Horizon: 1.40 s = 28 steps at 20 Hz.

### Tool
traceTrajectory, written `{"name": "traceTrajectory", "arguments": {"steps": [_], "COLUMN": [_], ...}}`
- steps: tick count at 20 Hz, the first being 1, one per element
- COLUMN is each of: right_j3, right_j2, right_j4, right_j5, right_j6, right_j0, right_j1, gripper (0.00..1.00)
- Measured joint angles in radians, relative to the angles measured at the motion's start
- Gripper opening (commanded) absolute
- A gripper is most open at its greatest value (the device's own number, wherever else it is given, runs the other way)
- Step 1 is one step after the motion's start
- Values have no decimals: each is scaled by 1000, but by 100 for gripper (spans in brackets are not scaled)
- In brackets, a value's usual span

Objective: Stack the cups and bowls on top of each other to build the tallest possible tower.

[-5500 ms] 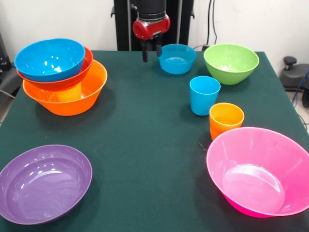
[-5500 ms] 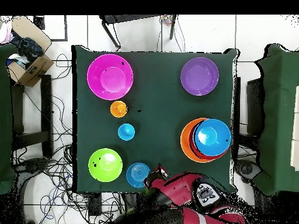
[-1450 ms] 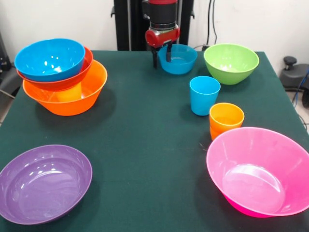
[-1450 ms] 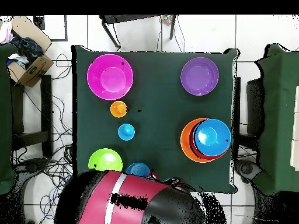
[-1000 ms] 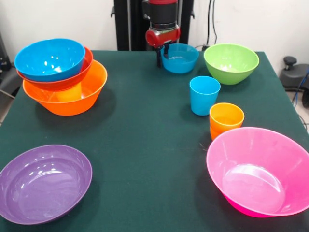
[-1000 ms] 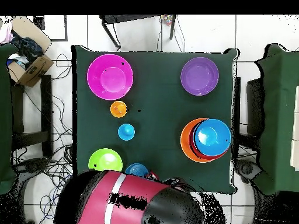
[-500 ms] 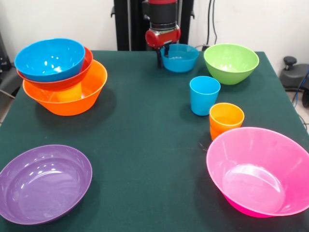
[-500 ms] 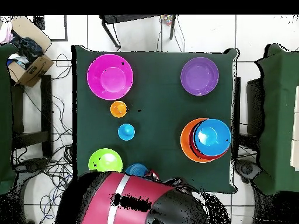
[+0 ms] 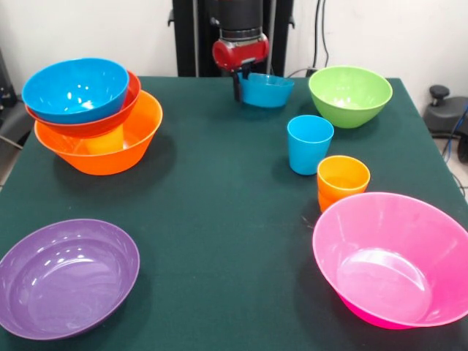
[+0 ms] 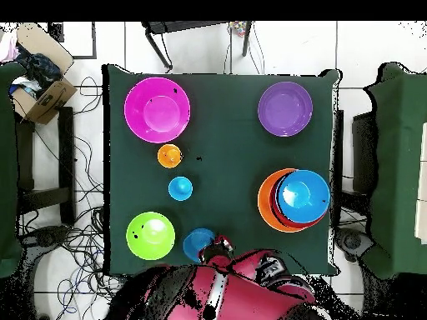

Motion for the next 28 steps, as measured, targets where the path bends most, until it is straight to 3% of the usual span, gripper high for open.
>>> {"name": "traceTrajectory", "arguments": {"steps": [2, 4, 5, 7, 10, 14, 28], "right_j3": [24, 35, 54, 61, 86, 112, 177], "right_j2": [86, 128, 198, 226, 330, 444, 824], "right_j4": [-16, -17, -18, -17, -10, 19, 210], "right_j5": [98, 146, 224, 254, 363, 467, 713], "right_j6": [0, 0, 0, 0, 0, 0, 0], "right_j0": [-108, -161, -249, -283, -403, -510, -728], "right_j1": [-79, -112, -166, -185, -256, -326, -523], "gripper": [0, 0, 0, 0, 0, 0, 0]}}
